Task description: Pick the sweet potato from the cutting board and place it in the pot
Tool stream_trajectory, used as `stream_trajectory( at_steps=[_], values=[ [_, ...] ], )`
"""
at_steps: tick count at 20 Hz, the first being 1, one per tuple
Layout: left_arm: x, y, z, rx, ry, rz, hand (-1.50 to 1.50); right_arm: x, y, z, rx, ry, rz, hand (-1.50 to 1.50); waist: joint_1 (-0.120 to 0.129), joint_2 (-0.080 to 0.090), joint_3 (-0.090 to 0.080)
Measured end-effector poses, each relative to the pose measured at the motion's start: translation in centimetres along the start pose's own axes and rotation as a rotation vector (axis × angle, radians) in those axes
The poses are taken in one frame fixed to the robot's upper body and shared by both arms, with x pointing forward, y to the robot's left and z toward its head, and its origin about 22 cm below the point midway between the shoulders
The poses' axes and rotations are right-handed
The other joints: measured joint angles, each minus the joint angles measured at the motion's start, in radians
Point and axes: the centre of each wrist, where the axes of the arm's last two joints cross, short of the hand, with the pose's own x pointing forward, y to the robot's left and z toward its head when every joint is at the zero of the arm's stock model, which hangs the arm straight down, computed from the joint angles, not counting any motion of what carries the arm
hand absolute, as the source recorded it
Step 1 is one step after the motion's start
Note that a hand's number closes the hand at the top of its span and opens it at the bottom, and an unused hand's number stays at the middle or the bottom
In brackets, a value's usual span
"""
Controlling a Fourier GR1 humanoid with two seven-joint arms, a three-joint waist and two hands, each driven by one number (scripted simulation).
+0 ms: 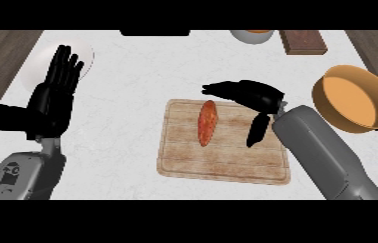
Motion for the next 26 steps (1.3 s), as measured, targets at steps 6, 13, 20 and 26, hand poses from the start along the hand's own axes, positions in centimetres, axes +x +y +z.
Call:
stream_trajectory(
  at_steps=[6,13,20,26],
  values=[
    [0.1,0.1,0.4,-0.002,0.003,0.000,0.00,0.7,1.3,-1.3,-0.017,-0.010,0.012,-1.50,0.001,-0.001,0.000],
    [0.6,0.2,-0.3,0.004,-0.005,0.001,0.00,0.2,2.8,-2.8,-0.010,0.072,0.055,-1.50,0.002,0.000,0.000],
    [0.2,0.2,-0.7,-0.002,-0.007,-0.006,0.00,0.0,4.6,-5.2,-0.007,0.071,0.052,-1.50,0.005,0.001,0.000],
    [0.8,0.0,-0.3,-0.004,-0.007,-0.001,0.00,-0.4,5.7,-6.5,0.007,0.052,0.054,-1.50,0.006,-0.003,-0.002]
  ],
)
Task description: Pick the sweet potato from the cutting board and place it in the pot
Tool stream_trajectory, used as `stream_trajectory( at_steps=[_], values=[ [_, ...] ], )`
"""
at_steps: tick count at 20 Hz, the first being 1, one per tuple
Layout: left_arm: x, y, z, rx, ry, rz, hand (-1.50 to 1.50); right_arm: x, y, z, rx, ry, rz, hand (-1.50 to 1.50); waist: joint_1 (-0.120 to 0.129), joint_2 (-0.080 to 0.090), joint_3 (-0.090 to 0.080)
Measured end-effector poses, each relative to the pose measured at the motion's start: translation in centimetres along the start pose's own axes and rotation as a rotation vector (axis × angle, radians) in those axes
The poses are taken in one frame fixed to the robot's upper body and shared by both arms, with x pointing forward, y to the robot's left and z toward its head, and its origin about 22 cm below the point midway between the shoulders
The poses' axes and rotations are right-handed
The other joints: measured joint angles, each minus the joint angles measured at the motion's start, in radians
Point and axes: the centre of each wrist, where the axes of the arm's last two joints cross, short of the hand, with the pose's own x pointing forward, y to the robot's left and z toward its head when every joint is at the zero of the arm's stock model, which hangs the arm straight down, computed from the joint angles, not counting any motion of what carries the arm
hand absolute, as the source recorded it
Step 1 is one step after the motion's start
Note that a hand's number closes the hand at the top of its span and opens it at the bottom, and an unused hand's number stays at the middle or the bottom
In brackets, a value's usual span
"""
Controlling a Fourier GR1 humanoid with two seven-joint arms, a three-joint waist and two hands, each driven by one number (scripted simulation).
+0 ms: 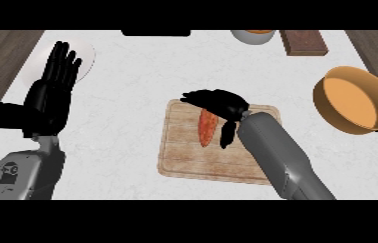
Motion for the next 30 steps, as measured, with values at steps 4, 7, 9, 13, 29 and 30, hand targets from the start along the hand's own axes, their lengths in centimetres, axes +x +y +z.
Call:
stream_trajectory(
  at_steps=[4,7,9,13,29,30],
  values=[
    [-0.7,0.0,-0.2,0.002,-0.004,-0.001,0.00,0.4,0.4,-0.8,0.031,-0.070,0.049,1.50,0.002,-0.001,-0.003],
    [-0.8,0.1,-0.2,-0.004,-0.004,0.003,0.00,0.8,1.0,-1.0,0.017,-0.128,0.094,1.50,0.003,-0.005,-0.006],
    [-0.5,0.5,-0.2,0.000,-0.005,0.001,0.00,1.0,1.3,-1.1,0.009,-0.154,0.115,1.50,0.003,-0.007,-0.007],
    [-0.6,0.0,-0.2,-0.012,-0.003,-0.001,0.00,1.6,1.5,-1.4,-0.004,-0.172,0.144,1.50,0.003,-0.008,-0.008],
    [-0.7,-0.5,-0.1,-0.014,0.003,-0.001,0.00,3.7,-7.2,-3.3,-0.524,0.655,0.111,1.50,0.021,0.001,-0.002],
    [-0.7,-0.6,-0.2,-0.019,0.003,-0.001,0.00,4.2,-8.0,-3.5,-0.574,0.716,0.111,1.50,0.023,0.000,-0.002]
  ],
)
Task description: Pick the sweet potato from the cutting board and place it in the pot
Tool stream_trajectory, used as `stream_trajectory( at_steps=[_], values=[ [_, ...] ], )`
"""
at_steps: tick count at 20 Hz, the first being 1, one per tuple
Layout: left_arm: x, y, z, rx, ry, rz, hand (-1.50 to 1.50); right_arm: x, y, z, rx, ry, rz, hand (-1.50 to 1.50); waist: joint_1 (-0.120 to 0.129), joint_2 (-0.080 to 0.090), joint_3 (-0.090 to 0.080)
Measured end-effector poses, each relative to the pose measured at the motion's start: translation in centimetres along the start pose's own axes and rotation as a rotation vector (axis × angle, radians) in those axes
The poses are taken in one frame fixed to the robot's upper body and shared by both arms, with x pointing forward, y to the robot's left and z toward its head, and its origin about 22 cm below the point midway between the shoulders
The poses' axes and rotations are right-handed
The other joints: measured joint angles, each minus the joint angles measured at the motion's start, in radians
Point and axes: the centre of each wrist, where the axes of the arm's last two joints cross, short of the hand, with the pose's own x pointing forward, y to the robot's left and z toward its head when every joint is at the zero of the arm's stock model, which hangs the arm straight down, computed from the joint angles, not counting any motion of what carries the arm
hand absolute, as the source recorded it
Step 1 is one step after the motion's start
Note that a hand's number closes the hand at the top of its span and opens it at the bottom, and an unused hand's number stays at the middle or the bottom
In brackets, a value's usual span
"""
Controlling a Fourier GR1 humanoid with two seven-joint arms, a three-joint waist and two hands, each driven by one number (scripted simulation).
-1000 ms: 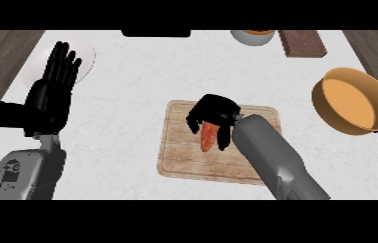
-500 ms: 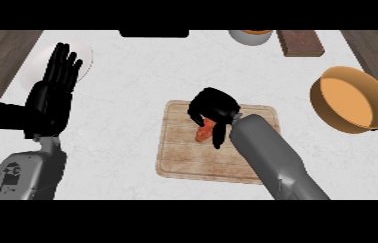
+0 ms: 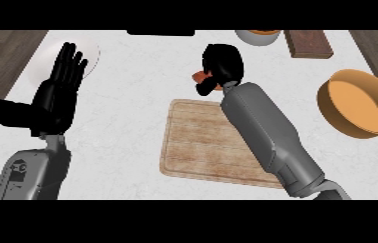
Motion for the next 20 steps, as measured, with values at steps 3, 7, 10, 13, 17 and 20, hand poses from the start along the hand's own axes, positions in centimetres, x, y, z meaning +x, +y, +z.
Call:
stream_trajectory(
  at_steps=[3,7,10,13,17,20],
  values=[
    [0.0,0.0,-0.2,0.002,-0.001,0.001,0.00,2.1,-2.5,-1.0,-0.143,0.165,0.027,1.50,-0.007,-0.001,0.000],
    [0.2,0.3,-0.3,0.013,0.003,0.001,0.00,4.6,-5.1,-1.4,-0.337,0.334,0.051,1.50,-0.018,-0.006,0.002],
    [0.5,0.2,-0.4,0.025,0.008,0.000,0.00,5.1,-7.2,-1.8,-0.472,0.407,0.083,1.50,-0.030,-0.007,0.003],
    [0.3,0.7,-0.3,0.037,0.008,-0.002,0.00,4.6,-9.6,-1.9,-0.585,0.441,0.127,1.50,-0.043,-0.009,0.003],
    [-0.1,1.4,0.5,0.051,0.013,-0.004,0.00,2.8,-12.1,-1.5,-0.686,0.491,0.137,1.50,-0.055,-0.012,0.004],
    [0.0,1.3,0.2,0.061,0.013,-0.007,0.00,0.9,-13.2,-0.8,-0.710,0.536,0.133,1.50,-0.065,-0.013,0.004]
  ],
)
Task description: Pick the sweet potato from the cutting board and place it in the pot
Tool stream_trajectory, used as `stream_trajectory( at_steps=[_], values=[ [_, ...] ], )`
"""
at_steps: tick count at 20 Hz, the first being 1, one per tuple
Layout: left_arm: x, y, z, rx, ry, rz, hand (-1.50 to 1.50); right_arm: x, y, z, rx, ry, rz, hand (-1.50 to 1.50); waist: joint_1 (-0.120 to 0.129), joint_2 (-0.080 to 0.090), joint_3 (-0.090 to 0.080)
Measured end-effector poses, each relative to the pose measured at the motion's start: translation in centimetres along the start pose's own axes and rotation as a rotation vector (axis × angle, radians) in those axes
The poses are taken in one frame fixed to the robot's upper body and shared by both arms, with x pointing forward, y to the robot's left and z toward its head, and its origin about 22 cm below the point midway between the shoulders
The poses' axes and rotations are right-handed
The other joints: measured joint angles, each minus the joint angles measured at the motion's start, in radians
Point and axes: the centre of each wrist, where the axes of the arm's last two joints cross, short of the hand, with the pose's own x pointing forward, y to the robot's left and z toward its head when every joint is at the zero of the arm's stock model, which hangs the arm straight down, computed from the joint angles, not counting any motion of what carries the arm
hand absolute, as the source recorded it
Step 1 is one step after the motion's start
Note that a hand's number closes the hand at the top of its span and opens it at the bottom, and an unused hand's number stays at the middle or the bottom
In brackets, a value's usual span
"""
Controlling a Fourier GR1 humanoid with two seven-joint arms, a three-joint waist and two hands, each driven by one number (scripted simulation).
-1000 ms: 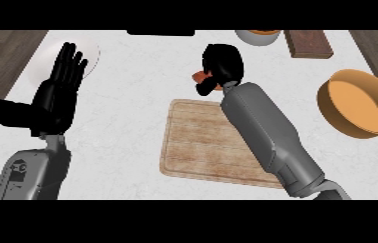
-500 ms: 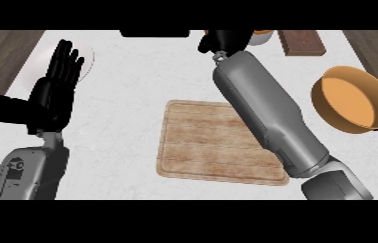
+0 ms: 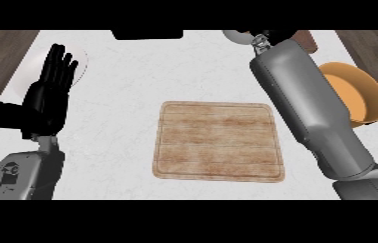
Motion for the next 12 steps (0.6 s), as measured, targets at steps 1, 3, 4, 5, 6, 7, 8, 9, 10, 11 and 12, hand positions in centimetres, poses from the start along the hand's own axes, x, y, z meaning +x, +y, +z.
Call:
stream_trajectory(
  at_steps=[1,3,4,5,6,7,8,9,10,11,12],
  values=[
    [-0.2,0.2,0.3,0.004,0.000,0.000,0.00,-1.2,-0.2,-0.8,0.001,0.021,0.005,1.50,-0.002,-0.001,0.000],
    [-0.2,0.4,0.2,0.008,0.001,-0.006,0.00,-3.8,-0.1,-1.7,0.007,0.058,0.017,1.50,-0.007,0.000,0.000],
    [-0.2,0.6,0.3,0.010,0.001,-0.005,0.00,-5.0,-0.2,-2.0,0.011,0.074,0.024,1.50,-0.007,0.000,0.000],
    [-0.3,0.8,0.4,0.007,0.004,-0.003,0.00,-6.3,-0.6,-2.6,0.014,0.090,0.034,1.50,-0.007,0.001,0.000],
    [-0.1,0.6,0.5,0.007,0.002,-0.005,0.00,-7.6,-0.7,-2.9,0.012,0.103,0.046,1.50,-0.006,0.001,0.000],
    [0.0,0.1,0.2,0.007,-0.002,-0.004,0.00,-8.8,-1.0,-3.3,0.013,0.118,0.052,1.50,-0.006,0.002,0.000],
    [-0.1,0.0,0.3,0.008,0.000,-0.001,0.00,-10.6,-1.1,-3.9,0.011,0.136,0.055,1.50,-0.005,0.003,0.000],
    [-0.2,0.0,0.5,0.005,0.000,0.000,0.00,-12.1,-1.3,-4.0,0.007,0.151,0.058,1.50,-0.004,0.003,0.001],
    [-0.2,-0.1,0.5,0.004,0.001,-0.001,0.00,-13.7,-1.6,-4.3,0.006,0.169,0.058,1.50,-0.004,0.004,0.001],
    [0.0,0.1,0.4,0.002,-0.002,-0.001,0.00,-15.0,-2.2,-4.7,0.002,0.183,0.055,1.50,-0.001,0.005,0.001],
    [-0.1,0.1,0.4,-0.004,-0.002,0.000,0.00,-16.5,-2.6,-5.0,0.002,0.194,0.056,1.50,0.000,0.006,0.001]
  ],
)
